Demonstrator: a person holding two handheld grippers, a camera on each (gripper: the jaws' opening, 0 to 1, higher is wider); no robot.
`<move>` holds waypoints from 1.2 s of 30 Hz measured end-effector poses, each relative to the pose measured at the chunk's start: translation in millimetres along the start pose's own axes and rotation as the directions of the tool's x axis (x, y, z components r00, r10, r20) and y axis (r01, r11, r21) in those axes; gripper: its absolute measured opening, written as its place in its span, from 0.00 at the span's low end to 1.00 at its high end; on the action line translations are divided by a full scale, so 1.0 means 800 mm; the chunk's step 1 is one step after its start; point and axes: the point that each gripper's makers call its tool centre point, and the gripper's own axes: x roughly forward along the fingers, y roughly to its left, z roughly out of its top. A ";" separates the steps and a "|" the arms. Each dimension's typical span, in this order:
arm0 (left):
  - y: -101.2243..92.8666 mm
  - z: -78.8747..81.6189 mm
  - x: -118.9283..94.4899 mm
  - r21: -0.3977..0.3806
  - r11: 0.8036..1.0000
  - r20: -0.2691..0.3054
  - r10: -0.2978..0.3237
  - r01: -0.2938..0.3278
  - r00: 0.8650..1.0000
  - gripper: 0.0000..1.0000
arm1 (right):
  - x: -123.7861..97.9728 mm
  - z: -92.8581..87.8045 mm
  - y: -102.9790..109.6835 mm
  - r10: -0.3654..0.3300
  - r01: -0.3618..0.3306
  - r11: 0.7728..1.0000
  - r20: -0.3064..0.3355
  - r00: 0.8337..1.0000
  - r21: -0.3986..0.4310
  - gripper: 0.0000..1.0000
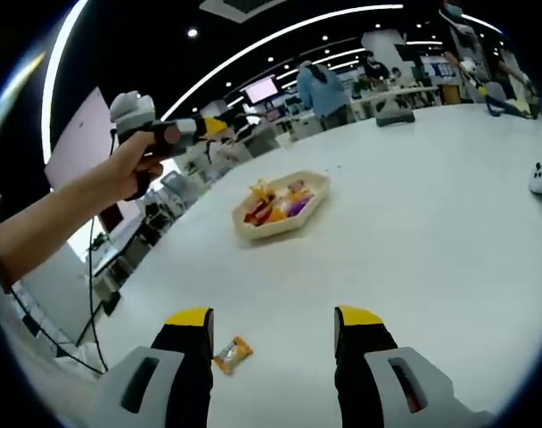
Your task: Place the target food into the container with the food tongs after gripping and lifting it, then release it inside without dropping or visibly crushing the food.
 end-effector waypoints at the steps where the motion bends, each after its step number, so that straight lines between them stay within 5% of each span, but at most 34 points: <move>1: 0.000 0.000 0.000 0.001 1.000 0.001 0.001 -0.001 1.000 0.18 | 0.000 0.001 0.001 0.003 -0.003 1.000 0.002 1.000 -0.002 0.55; 36: -0.007 0.005 -0.001 0.018 1.000 0.011 0.009 -0.009 1.000 0.19 | -0.009 0.002 -0.026 -0.065 0.064 0.997 0.024 0.998 0.036 0.54</move>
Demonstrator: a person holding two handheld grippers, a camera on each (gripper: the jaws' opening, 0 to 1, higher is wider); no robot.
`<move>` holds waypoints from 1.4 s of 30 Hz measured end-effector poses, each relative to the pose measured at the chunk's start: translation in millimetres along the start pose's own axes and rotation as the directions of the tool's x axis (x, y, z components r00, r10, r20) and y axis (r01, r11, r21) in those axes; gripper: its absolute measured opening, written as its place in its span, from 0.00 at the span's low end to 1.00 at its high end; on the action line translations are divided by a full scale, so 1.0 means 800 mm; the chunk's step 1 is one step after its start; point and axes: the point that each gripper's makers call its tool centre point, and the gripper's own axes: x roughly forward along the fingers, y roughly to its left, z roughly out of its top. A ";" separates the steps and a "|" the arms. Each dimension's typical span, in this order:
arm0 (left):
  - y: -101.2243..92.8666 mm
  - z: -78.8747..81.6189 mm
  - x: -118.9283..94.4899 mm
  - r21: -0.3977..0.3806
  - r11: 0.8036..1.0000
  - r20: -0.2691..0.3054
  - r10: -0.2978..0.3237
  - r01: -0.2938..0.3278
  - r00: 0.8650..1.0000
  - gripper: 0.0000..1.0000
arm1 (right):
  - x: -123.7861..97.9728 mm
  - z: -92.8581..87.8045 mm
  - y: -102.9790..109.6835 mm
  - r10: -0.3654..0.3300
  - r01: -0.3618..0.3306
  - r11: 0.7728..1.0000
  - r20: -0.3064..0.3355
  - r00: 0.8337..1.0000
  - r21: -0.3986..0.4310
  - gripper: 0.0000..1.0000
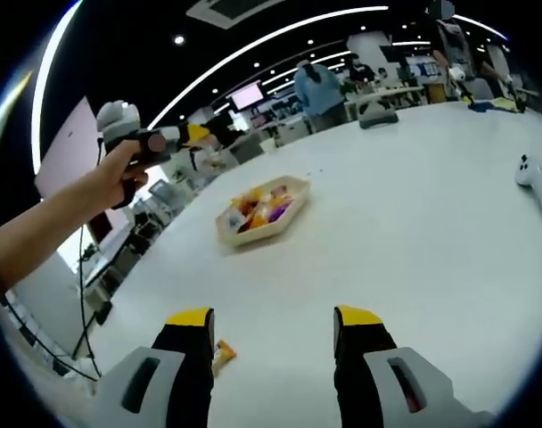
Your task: Place the target food into the container with the food tongs after gripping and lifting it, then release it inside without dropping or visibly crushing the food.
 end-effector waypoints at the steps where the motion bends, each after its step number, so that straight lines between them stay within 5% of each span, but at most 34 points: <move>1: 0.000 0.000 -0.001 0.008 1.000 -0.002 -0.002 0.002 1.000 0.19 | 0.000 0.000 0.000 0.002 -0.002 1.000 0.000 1.000 -0.004 0.54; 10: 0.002 -0.013 -0.009 -0.017 1.000 -0.015 -0.005 0.004 1.000 0.20 | 0.000 0.003 -0.003 -0.004 0.004 1.000 0.007 1.000 -0.005 0.54; 25: -0.014 -0.021 -0.038 -0.066 0.993 0.013 -0.098 0.099 0.995 0.23 | -0.006 -0.001 0.001 -0.007 0.007 1.000 0.007 1.000 -0.010 0.53; 28: -0.028 -0.019 -0.046 -0.126 0.978 0.021 -0.166 0.167 0.986 0.25 | -0.007 -0.002 0.002 -0.004 0.004 1.000 0.005 1.000 -0.019 0.52; 38: -0.036 -0.017 -0.070 -0.093 0.977 0.048 -0.186 0.190 0.981 0.25 | -0.010 -0.005 0.011 0.017 -0.017 0.999 -0.001 1.000 -0.037 0.52; 42: -0.033 -0.009 -0.081 -0.178 0.962 0.080 -0.197 0.209 0.977 0.25 | -0.016 -0.005 0.015 0.021 -0.021 0.999 -0.001 1.000 -0.047 0.52</move>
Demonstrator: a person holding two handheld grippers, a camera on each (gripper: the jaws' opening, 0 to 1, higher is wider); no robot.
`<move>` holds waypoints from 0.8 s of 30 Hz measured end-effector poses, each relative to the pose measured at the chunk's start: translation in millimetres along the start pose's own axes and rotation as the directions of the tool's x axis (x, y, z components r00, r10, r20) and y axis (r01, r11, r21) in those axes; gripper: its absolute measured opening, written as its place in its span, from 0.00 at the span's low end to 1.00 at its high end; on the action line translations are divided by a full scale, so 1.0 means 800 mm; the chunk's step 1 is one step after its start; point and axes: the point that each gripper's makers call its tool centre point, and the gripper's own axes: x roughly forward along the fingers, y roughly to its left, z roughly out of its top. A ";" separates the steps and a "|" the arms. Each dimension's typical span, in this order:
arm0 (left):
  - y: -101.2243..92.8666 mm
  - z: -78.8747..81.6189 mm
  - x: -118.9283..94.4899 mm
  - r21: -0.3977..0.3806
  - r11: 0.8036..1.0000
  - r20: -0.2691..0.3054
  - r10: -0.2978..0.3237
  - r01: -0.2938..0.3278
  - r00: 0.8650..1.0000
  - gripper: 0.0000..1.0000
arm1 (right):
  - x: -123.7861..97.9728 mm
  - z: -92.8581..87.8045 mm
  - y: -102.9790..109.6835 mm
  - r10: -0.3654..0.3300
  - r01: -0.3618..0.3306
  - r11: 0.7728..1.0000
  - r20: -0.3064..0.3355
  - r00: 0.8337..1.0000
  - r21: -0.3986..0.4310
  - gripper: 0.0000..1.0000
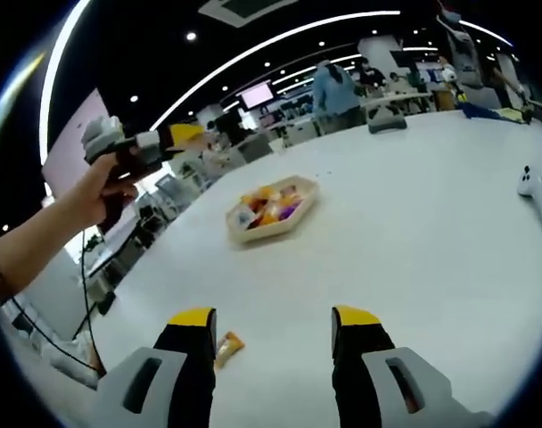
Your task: Place the target food into the container with the food tongs after gripping and lifting it, then release it inside without dropping or visibly crushing the food.
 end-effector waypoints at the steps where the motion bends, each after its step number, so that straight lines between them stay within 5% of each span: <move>1: 0.000 0.003 -0.002 -0.019 1.000 0.008 -0.005 0.006 1.000 0.25 | 0.000 0.000 0.000 0.000 0.000 1.000 0.000 1.000 0.000 0.52; 16: 0.003 0.026 -0.048 -0.025 0.999 0.097 0.033 -0.031 0.995 0.25 | -0.011 0.002 0.008 -0.006 0.006 1.000 0.024 1.000 -0.015 0.52; 21: 0.002 0.023 -0.058 -0.031 0.999 0.087 0.029 -0.027 0.996 0.25 | -0.011 0.003 0.014 -0.006 0.007 1.000 0.040 0.999 -0.013 0.52; 24: -0.007 0.024 -0.068 -0.003 1.000 0.100 0.027 -0.027 0.995 0.25 | -0.014 0.022 0.013 -0.003 0.005 0.999 0.079 0.997 -0.033 0.52</move>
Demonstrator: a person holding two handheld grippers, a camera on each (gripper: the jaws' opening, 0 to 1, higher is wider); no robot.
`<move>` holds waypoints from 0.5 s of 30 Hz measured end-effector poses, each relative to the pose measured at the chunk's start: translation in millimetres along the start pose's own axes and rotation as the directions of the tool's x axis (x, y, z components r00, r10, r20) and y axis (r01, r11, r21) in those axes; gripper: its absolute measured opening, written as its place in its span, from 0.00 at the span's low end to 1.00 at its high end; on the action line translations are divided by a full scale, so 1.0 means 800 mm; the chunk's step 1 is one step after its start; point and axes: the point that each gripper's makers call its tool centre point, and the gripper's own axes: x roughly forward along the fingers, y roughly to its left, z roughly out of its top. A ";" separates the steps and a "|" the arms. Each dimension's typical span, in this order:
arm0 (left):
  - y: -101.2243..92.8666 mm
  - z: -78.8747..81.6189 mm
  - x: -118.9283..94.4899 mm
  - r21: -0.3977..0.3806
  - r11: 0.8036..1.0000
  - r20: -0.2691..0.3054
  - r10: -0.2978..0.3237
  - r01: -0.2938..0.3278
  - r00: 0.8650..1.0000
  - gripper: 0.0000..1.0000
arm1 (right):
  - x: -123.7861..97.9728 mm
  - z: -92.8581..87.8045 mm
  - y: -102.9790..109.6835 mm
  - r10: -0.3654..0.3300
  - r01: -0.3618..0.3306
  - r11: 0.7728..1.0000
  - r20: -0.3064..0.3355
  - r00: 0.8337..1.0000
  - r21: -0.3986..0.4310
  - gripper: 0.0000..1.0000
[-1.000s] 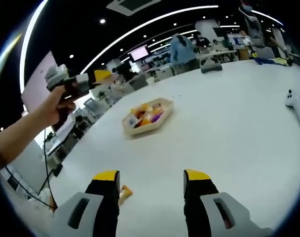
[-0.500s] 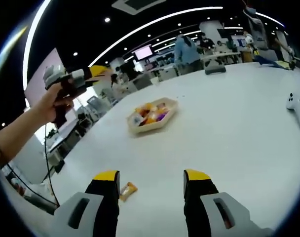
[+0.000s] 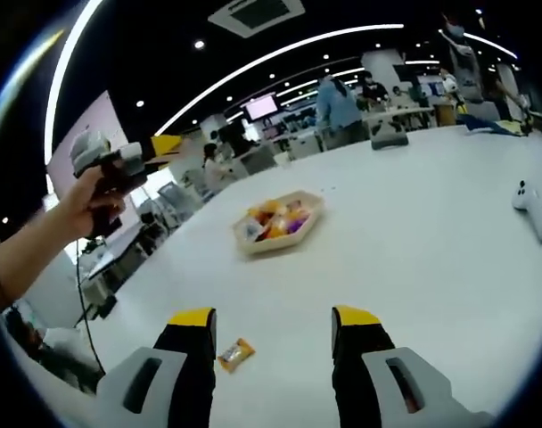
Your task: Place the target food into the container with the food tongs after gripping and lifting it, then release it inside without dropping or visibly crushing the food.
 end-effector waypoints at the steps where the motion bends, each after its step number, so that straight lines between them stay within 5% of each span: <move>1: -0.003 0.001 -0.002 0.004 1.000 0.005 -0.003 0.003 1.000 0.25 | 0.000 0.003 -0.002 -0.001 0.001 1.000 0.003 1.000 0.003 0.52; 15: -0.010 -0.012 -0.035 -0.017 1.000 -0.004 -0.024 0.024 1.000 0.25 | -0.002 -0.017 0.022 0.024 -0.024 1.000 -0.027 0.999 0.016 0.52</move>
